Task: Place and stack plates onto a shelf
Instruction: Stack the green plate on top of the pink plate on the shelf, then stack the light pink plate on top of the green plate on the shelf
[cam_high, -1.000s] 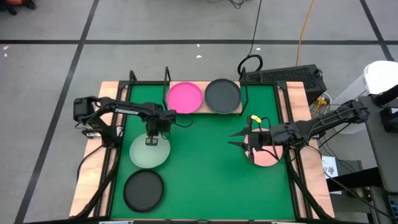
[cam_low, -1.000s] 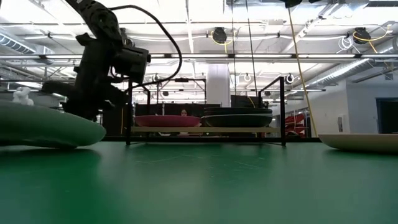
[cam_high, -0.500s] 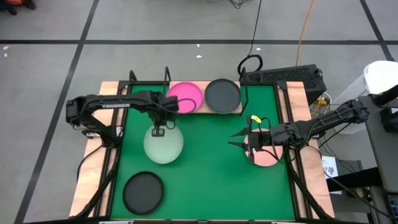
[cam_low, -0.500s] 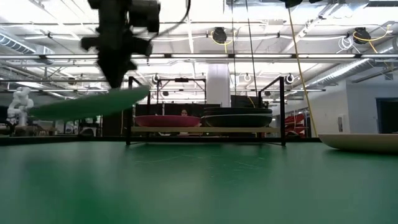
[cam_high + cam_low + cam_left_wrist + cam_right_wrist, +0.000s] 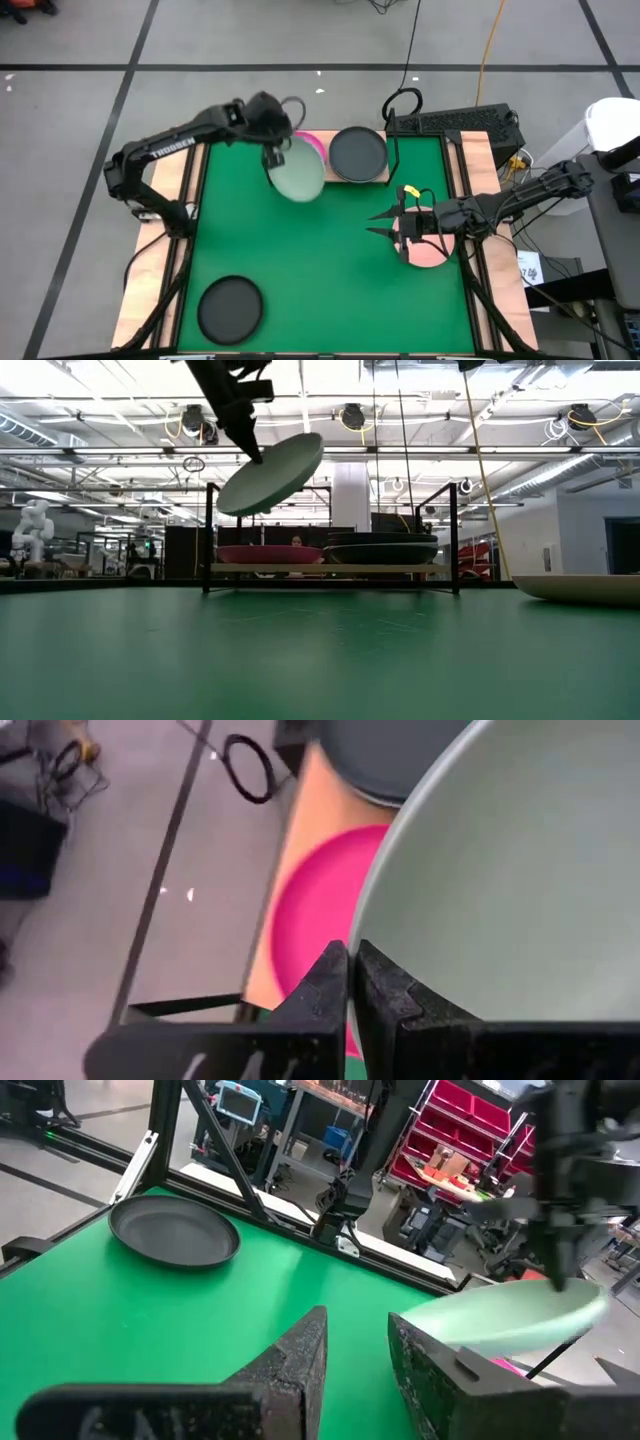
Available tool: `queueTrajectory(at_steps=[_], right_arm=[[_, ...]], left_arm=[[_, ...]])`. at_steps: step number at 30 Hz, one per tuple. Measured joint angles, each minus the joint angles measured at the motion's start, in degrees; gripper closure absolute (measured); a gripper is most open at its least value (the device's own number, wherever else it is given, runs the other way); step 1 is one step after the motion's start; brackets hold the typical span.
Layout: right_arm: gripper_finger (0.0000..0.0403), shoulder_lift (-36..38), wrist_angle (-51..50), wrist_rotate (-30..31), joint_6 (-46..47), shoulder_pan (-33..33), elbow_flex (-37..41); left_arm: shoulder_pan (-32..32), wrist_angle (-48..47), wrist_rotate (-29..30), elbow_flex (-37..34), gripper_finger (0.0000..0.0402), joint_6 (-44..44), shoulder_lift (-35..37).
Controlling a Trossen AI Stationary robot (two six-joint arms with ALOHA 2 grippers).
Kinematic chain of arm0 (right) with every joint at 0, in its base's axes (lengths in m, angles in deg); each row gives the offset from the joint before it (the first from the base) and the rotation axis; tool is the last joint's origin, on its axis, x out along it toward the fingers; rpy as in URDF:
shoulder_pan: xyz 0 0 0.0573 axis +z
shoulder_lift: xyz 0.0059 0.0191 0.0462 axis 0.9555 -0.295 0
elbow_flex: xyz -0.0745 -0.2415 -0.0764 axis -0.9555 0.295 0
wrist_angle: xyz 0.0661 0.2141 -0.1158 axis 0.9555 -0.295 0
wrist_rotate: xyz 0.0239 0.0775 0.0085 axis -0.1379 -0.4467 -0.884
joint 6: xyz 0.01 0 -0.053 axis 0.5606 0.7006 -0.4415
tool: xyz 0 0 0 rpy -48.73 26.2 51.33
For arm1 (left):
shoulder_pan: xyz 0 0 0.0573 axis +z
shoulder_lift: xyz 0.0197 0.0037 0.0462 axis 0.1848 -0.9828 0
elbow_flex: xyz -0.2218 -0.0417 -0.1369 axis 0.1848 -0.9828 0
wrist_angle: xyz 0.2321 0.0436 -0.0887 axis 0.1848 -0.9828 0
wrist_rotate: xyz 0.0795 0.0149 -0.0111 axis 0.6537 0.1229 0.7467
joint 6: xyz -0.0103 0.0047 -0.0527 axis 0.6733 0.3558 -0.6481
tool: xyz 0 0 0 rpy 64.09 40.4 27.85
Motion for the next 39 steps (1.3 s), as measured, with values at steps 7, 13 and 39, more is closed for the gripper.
queueTrajectory(at_steps=[7, 13, 39], right_arm=[[0.0312, 0.0, 0.2, 0.0, -0.1, 0.0, 0.0], [0.0312, 0.0, 0.2, 0.0, -0.6, 0.0, 0.0], [0.0312, 0.0, -0.7, 0.5, 0.2, -0.1, 0.9]], left_arm=[[9.6, -0.2, -9.2, 4.2, 0.0395, -0.8, -5.1], [10.6, -2.0, -11.3, 11.5, 0.0395, -0.3, -11.8], [13.4, -10.4, -6.5, 19.9, 0.0291, -0.2, -22.9]])
